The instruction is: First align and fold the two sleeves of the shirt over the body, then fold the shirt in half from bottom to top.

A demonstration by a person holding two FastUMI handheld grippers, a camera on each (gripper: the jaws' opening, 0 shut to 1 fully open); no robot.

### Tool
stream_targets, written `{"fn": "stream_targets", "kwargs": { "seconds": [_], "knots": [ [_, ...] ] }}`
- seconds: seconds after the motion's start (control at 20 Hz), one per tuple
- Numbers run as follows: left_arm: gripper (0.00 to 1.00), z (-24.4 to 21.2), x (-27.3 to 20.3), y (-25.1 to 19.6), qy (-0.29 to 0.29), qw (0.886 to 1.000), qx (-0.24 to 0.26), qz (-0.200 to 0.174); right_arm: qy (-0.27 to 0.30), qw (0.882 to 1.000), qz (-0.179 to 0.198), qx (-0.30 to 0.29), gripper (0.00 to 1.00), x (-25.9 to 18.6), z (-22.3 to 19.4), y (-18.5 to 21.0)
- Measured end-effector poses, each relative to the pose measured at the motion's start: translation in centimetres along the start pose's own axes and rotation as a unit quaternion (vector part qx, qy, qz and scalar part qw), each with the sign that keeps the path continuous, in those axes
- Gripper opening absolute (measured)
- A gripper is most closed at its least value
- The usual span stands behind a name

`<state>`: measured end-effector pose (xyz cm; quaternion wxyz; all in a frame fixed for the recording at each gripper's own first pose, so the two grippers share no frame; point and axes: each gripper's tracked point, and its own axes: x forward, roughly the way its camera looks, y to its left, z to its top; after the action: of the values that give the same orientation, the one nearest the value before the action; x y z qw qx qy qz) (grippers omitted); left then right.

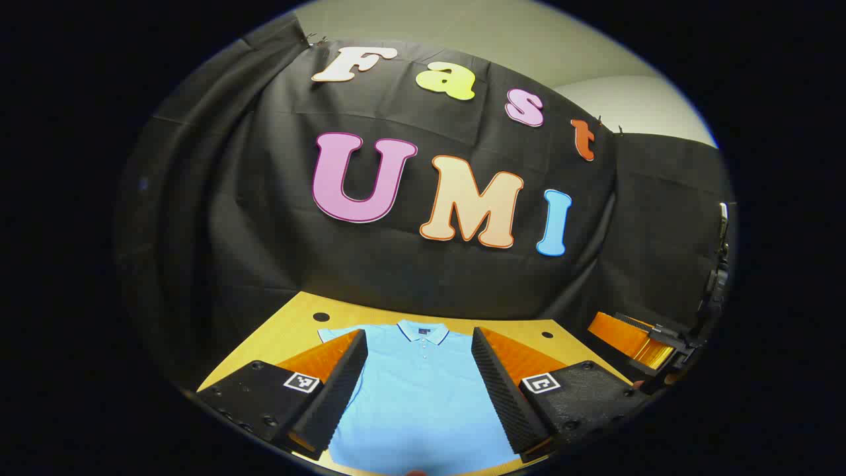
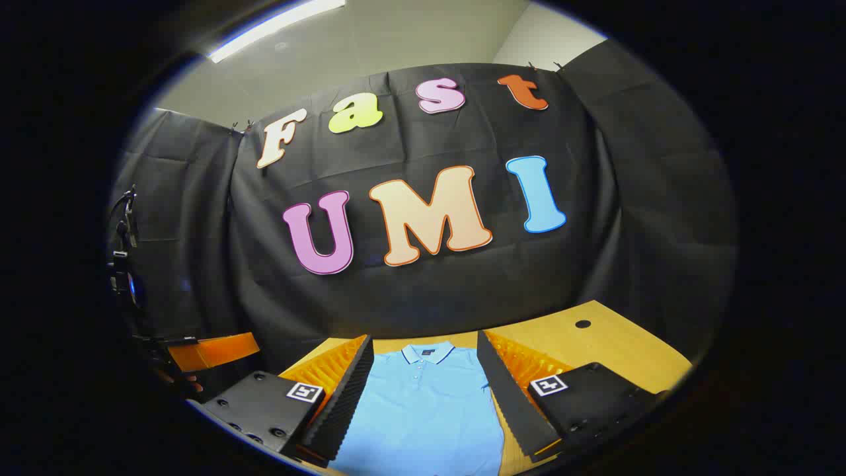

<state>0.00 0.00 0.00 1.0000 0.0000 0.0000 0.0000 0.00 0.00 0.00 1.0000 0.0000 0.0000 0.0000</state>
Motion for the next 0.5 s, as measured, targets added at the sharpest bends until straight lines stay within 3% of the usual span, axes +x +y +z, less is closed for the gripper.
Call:
{"fn": "stream_targets", "kwargs": {
  "seconds": [0.4,0.45,0.5],
  "knots": [
    [0.95,-0.3,0.1,-0.6,0.001,1.0,-0.01,-0.009,-0.009,1.0,-0.01,-0.006,0.98,-0.2,0.8,-0.8],
    [0.95,-0.3,0.2,-0.6,0.002,1.0,-0.01,-0.01,-0.009,1.0,-0.011,-0.007,0.94,-0.3,0.9,-0.8],
    [0.95,-0.3,0.3,-0.7,0.003,1.0,-0.011,-0.011,-0.01,1.0,-0.013,-0.008,0.98,-0.3,1.0,-1.1]
  ]
}}
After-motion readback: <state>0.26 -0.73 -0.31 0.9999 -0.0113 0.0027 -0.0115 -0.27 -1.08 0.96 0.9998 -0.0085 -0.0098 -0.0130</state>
